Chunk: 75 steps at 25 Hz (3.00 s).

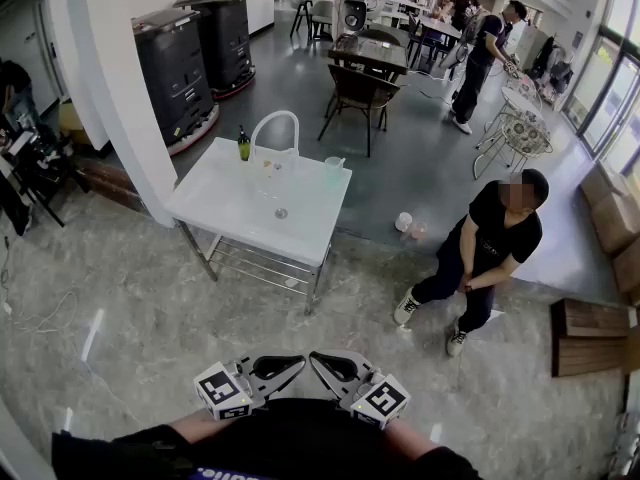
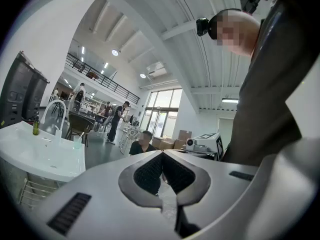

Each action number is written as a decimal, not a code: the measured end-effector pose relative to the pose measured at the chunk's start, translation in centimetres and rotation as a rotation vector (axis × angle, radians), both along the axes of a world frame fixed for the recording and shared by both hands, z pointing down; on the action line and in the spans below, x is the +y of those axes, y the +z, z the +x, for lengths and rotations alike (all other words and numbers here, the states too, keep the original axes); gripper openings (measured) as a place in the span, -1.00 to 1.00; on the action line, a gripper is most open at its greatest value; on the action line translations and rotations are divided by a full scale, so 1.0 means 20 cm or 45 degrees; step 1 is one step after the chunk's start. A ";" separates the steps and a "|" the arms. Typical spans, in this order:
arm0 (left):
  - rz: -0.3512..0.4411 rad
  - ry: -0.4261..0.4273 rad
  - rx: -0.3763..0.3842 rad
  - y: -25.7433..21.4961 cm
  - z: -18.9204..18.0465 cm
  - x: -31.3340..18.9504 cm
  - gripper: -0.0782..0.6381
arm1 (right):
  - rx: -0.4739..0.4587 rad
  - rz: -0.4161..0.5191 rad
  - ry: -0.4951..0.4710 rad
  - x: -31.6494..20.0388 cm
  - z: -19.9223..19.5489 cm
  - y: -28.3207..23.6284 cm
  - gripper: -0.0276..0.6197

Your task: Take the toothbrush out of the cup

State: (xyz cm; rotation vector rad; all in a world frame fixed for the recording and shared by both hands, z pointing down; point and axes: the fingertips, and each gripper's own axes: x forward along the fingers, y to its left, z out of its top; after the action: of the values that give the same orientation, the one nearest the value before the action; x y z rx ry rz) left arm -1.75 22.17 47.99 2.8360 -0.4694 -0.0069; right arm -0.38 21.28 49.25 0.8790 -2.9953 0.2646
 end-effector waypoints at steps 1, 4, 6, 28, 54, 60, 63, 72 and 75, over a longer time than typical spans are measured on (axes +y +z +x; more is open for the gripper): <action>0.001 -0.001 0.001 -0.01 0.00 0.00 -0.76 | -0.001 -0.004 0.000 0.00 0.00 -0.01 -0.88; 0.003 -0.003 0.003 -0.02 -0.01 -0.01 -0.76 | -0.004 -0.006 -0.002 0.00 -0.01 -0.02 -0.88; 0.002 -0.006 0.002 -0.01 -0.01 -0.01 -0.76 | -0.003 0.000 -0.005 0.00 -0.01 -0.02 -0.88; 0.004 -0.053 0.005 0.00 0.03 0.00 -0.76 | -0.018 -0.011 0.050 -0.02 0.08 -0.01 -0.88; 0.009 -0.136 0.007 -0.01 0.18 -0.03 -0.76 | 0.006 -0.033 -0.034 -0.01 0.24 0.03 -0.88; 0.027 -0.151 -0.003 -0.02 0.25 -0.01 -0.76 | 0.001 -0.021 -0.052 0.00 0.30 0.02 -0.88; 0.035 -0.162 -0.014 -0.02 0.27 0.00 -0.76 | 0.005 -0.027 -0.065 0.01 0.32 0.03 -0.88; 0.046 -0.207 -0.047 0.01 0.37 0.03 -0.76 | 0.048 -0.095 -0.109 0.05 0.44 0.09 -0.88; 0.049 -0.217 -0.059 0.02 0.39 0.03 -0.76 | 0.044 -0.096 -0.117 0.04 0.46 0.10 -0.88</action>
State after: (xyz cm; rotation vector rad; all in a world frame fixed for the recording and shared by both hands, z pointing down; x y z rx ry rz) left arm 6.01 22.84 48.33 2.8294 -0.7268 0.0172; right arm 8.82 22.13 51.34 0.7301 -2.9618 0.3544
